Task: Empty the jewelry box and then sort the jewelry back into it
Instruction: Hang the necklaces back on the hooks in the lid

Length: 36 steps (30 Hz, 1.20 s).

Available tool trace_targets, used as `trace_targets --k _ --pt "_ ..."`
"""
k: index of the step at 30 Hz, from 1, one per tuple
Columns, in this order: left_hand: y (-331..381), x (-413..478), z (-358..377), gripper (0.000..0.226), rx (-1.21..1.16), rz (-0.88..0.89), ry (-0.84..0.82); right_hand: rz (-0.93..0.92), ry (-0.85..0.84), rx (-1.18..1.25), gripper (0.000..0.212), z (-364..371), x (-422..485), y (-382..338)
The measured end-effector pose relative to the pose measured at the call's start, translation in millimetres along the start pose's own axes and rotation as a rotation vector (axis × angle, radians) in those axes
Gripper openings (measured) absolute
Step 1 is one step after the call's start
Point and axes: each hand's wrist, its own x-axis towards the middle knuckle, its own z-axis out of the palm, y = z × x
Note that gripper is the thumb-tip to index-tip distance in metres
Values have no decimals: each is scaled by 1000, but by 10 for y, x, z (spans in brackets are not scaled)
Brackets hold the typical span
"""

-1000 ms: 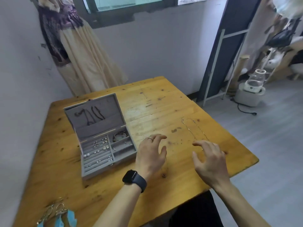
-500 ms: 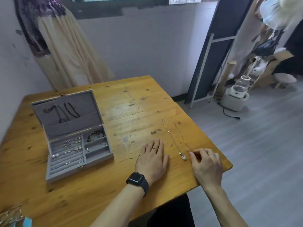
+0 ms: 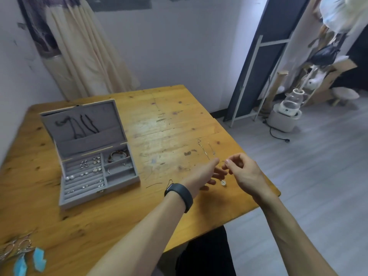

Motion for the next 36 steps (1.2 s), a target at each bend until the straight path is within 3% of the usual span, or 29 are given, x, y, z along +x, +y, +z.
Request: trace_targets --k 2,6,21,36 --pt "55 10 17 42 -201 -45 -62 1 -47 -9 10 -43 -20 -96" --pt "99 39 -70 17 -431 -9 25 -21 -39 -42 10 -79 -92 -173" --pt "-4 -388 -1381 19 -413 236 310 15 -140 266 9 791 -516 -301" --pt "167 -1096 -2372 21 -376 442 451 -64 -357 294 9 1748 -408 -811"
